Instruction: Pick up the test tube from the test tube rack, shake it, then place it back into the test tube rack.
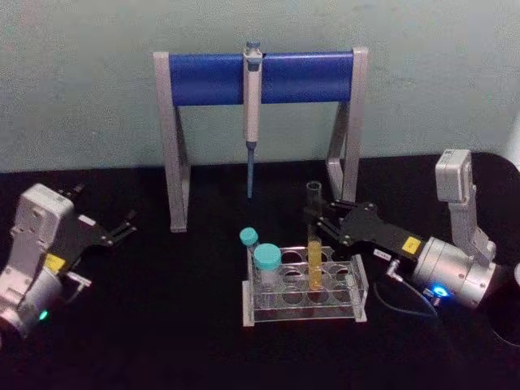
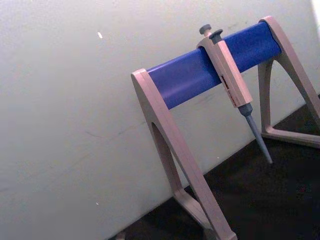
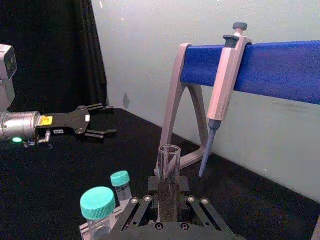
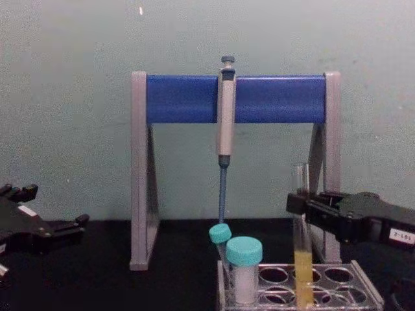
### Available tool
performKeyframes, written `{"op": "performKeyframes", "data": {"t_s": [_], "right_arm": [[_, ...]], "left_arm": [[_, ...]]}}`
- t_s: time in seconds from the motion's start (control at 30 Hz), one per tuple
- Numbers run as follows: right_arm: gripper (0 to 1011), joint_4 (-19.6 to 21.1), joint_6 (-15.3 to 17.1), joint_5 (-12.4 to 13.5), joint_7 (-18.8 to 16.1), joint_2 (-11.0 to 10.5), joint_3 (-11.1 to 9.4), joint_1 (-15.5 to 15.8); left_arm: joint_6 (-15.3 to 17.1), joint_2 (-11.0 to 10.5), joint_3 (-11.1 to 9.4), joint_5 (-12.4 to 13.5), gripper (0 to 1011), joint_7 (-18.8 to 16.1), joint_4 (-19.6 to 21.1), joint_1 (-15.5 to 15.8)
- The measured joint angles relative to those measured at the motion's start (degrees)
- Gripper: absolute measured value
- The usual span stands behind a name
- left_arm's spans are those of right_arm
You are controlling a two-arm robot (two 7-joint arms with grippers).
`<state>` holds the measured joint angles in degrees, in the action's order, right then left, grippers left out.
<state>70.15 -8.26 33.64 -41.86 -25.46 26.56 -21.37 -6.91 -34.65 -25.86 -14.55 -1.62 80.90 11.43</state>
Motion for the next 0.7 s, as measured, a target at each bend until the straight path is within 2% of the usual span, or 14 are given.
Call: {"op": "performKeyframes", "data": {"t_s": [0.7], "right_arm": [[232,-0.16,0.26,-0.22,-0.19,-0.06,0.3,-0.27]], "left_arm": [[0.0,0.0,0.0,0.0,1001,0.0,0.0,0.0]]}}
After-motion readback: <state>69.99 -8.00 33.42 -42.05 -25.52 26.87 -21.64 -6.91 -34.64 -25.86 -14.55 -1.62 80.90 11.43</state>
